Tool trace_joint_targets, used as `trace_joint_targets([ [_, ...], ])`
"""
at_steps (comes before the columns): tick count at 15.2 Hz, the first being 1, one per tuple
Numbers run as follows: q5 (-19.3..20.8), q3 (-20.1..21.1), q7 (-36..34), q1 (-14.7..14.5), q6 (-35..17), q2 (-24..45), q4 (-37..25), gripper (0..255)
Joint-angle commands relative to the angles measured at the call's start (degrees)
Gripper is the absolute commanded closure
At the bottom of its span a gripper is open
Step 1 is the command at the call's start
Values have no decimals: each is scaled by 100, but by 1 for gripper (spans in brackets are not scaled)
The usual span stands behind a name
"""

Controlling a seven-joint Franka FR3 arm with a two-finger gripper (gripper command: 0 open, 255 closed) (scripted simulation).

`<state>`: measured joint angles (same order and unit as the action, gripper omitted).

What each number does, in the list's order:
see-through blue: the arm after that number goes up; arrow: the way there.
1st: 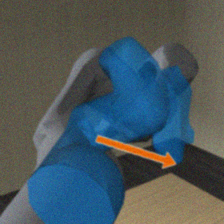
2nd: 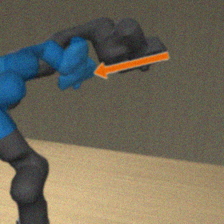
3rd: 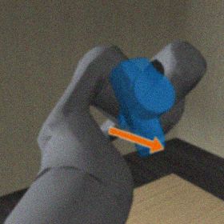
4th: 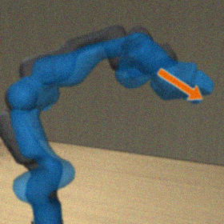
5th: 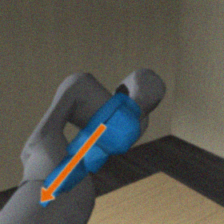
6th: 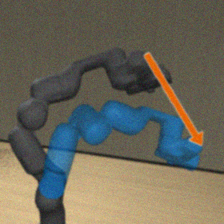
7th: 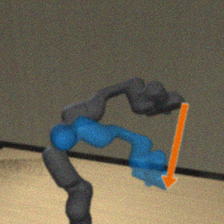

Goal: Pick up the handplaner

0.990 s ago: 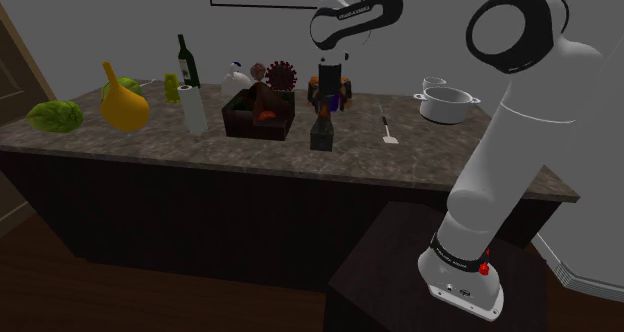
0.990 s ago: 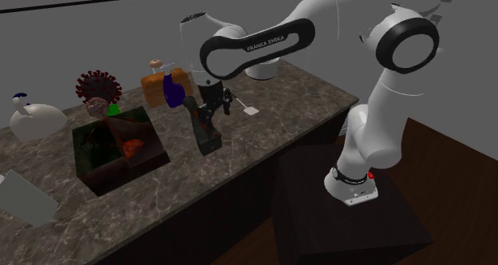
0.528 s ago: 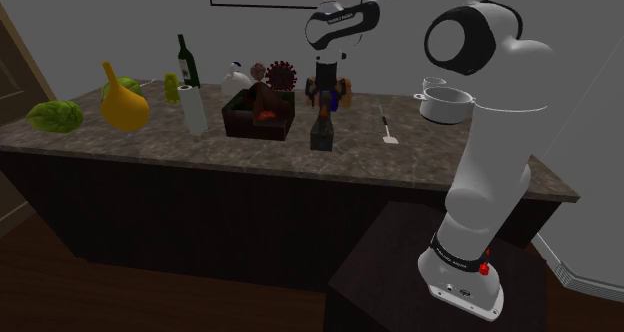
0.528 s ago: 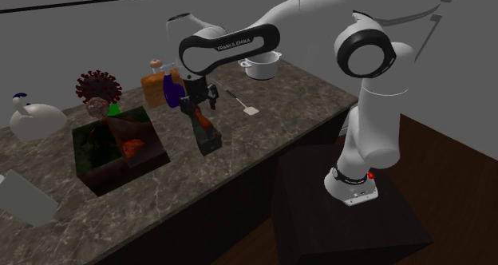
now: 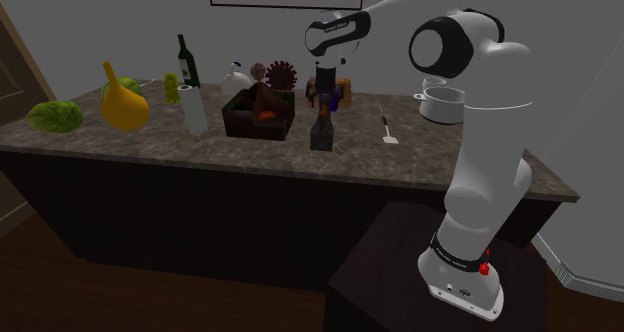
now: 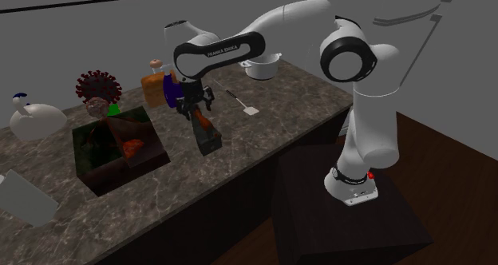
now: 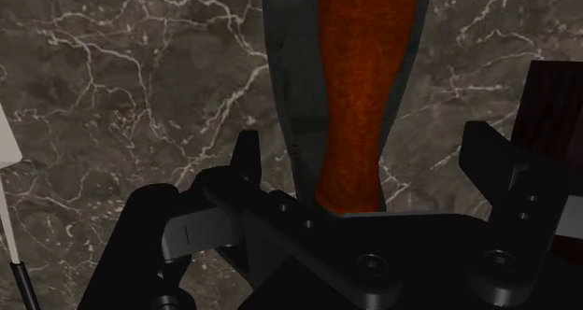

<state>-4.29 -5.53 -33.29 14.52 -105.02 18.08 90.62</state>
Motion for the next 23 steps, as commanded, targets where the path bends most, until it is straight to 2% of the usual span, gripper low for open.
trace_joint_targets([
  [1, -5, -2, 15, 5, -145, 18, 124, 0],
  [4, -10, 0, 22, 4, -257, 42, 213, 0],
  [5, -9, 3, 13, -2, -254, 40, 211, 255],
  [14, -10, -1, 22, 4, -257, 42, 212, 255],
  [23, 11, -8, -14, 11, 396, -52, -347, 255],
])
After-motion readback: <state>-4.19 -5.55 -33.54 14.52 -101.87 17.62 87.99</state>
